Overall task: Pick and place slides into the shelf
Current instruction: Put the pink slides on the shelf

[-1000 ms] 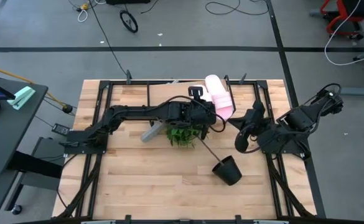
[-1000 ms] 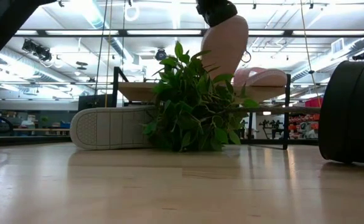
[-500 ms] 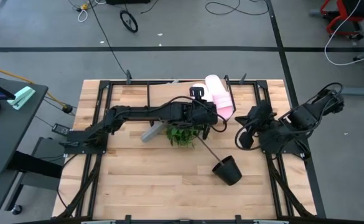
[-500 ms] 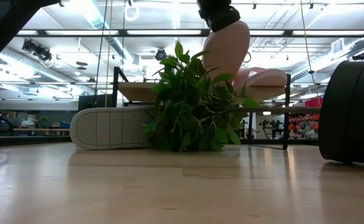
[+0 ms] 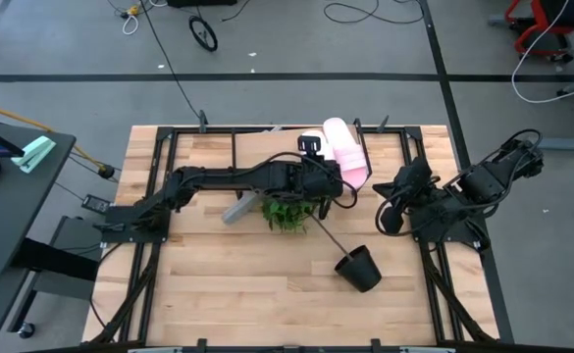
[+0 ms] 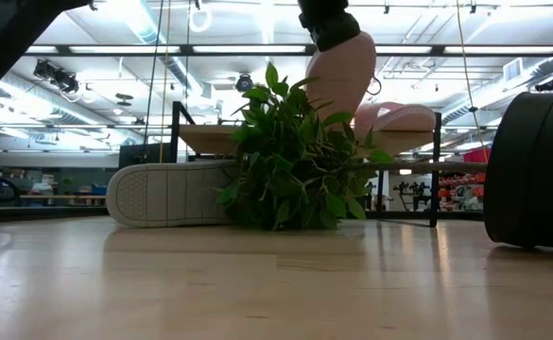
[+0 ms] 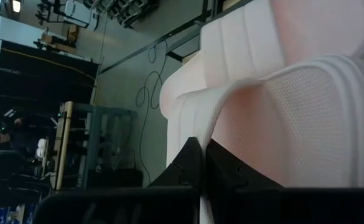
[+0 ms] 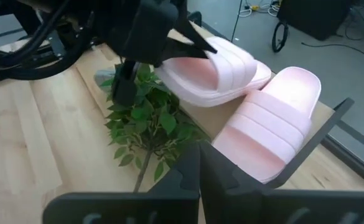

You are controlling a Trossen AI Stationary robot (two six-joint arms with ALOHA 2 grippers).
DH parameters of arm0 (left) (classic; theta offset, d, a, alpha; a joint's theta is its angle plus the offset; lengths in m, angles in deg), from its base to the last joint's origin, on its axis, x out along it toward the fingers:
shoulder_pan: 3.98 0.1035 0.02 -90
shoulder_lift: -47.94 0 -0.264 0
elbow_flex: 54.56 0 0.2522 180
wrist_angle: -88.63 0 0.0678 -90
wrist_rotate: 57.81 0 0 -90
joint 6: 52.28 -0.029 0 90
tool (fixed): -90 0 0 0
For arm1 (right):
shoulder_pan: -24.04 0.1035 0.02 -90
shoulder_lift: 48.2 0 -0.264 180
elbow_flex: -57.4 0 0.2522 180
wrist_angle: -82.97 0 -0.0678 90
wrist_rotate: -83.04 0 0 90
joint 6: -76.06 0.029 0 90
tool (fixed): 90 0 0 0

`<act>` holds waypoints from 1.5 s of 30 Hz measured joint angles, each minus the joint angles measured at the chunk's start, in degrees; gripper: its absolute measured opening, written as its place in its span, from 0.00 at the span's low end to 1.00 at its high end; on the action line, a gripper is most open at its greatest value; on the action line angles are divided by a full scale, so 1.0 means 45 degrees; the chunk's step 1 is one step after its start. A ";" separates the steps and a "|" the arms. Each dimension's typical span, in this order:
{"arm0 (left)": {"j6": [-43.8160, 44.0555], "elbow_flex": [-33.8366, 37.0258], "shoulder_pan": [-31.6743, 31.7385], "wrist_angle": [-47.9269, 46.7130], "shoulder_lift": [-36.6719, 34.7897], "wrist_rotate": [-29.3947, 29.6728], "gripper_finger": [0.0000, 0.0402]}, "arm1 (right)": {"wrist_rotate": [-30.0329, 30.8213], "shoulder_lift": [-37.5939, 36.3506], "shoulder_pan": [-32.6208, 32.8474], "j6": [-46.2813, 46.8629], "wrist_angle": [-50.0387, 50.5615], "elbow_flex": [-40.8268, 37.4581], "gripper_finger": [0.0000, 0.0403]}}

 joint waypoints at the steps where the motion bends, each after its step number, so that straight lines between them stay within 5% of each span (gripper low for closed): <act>1: 0.0000 0.0000 0.0040 0.0000 0.0000 0.0004 0.02 | 0.0000 0.0000 0.0000 0.0000 0.0004 0.0000 0.00; 13: -0.0005 0.0000 0.0518 0.0029 0.0004 -0.0253 0.02 | -0.0078 0.0005 0.0000 0.0004 0.0000 0.0000 0.00; 33: 0.1230 0.0070 0.0702 -0.0163 0.0003 -0.2831 0.02 | -0.0083 0.0010 0.0000 0.0129 0.0000 0.0000 0.00; 45: 0.2698 0.2986 0.0434 0.0961 -0.0054 -0.2811 0.02 | -0.0189 0.0010 0.0000 0.0150 -0.0057 0.0000 0.00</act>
